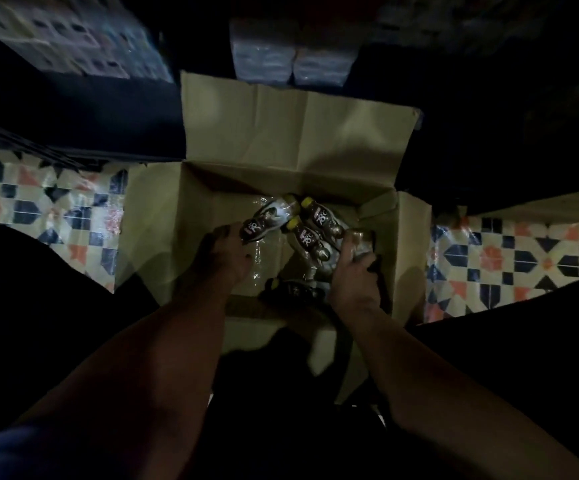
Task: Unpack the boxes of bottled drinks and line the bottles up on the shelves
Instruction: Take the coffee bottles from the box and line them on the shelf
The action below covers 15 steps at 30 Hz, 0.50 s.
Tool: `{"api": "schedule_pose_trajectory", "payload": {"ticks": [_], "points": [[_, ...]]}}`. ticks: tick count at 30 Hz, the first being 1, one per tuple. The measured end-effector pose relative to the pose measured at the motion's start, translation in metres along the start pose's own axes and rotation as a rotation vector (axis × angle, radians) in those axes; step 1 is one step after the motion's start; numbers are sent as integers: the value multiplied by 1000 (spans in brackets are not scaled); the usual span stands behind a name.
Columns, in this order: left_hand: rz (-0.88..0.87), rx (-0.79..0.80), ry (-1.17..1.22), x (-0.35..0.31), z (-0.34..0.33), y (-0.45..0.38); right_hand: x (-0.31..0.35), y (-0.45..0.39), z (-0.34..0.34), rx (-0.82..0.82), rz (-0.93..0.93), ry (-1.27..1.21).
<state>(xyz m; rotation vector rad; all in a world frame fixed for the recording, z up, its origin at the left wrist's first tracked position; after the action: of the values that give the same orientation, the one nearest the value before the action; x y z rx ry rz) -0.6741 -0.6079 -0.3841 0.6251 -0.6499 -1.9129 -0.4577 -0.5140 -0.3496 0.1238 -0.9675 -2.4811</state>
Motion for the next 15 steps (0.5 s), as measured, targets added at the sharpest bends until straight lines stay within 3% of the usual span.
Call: {"api": "schedule_pose_trajectory", "payload": {"ticks": [11,15], "points": [[-20,-122,6,-11,-28,-38,-4,-14,-10,-86,34,182],[-22,-105,104,2,-29,-36,4,-19,-12,-82,143,251]]}}
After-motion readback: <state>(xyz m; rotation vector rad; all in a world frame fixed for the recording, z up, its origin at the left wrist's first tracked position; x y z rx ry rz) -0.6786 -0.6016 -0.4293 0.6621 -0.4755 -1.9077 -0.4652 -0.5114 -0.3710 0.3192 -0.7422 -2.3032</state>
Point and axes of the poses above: each hand's wrist, its own y-axis away from the middle knuckle, its own z-axis out of the back of the hand, x = y × z, the point moved 3 cm from there along -y, towards the middle knuckle, and after that the axes turned 12 degrees about z, right-handed, at the moved point
